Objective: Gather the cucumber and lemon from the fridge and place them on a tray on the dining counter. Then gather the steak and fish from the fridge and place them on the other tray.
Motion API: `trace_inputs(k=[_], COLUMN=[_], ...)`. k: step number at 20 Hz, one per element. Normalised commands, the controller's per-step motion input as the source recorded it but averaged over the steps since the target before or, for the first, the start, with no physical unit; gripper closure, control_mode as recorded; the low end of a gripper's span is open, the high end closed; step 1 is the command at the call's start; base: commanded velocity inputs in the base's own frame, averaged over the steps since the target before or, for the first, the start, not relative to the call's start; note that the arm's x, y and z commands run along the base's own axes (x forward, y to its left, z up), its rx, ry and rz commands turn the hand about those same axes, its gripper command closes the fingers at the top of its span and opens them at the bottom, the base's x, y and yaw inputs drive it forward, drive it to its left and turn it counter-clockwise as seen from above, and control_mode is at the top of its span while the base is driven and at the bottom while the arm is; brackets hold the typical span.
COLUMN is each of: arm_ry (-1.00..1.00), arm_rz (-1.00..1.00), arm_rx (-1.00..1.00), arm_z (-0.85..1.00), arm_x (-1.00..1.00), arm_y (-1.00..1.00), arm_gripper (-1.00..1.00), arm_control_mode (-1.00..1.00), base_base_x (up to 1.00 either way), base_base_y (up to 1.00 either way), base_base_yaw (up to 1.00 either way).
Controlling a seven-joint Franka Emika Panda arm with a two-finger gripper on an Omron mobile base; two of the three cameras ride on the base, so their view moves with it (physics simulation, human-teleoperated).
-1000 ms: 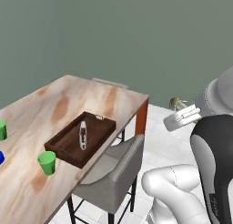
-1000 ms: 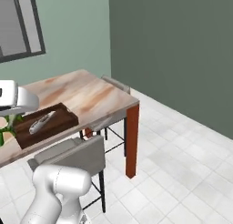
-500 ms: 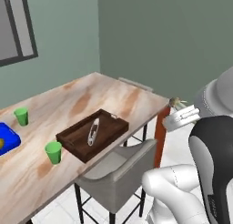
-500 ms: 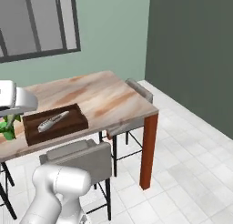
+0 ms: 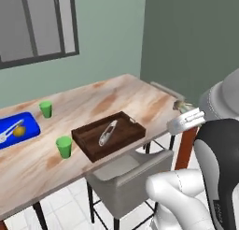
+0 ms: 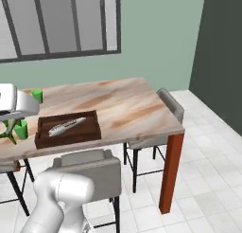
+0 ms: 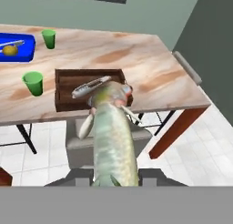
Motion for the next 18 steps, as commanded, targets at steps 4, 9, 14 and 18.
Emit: trace_inputs(k=[4,9,14,18], arm_ry=[0.0,0.0,0.0,0.0], arm_rz=[0.0,0.0,0.0,0.0], arm_rx=[0.0,0.0,0.0,0.0], arm_z=[0.0,0.0,0.0,0.0], arm_x=[0.0,0.0,0.0,0.0], arm_y=[0.0,0.0,0.0,0.0], arm_gripper=[1.0,1.0,1.0,1.0], arm_control_mode=[1.0,1.0,1.0,1.0], base_base_x=[0.77,0.73,0.78,0.87], base_base_y=[-0.24,-0.21,-0.16,-0.2], base_base_yaw=[0.4,0.39,0.35,0.3])
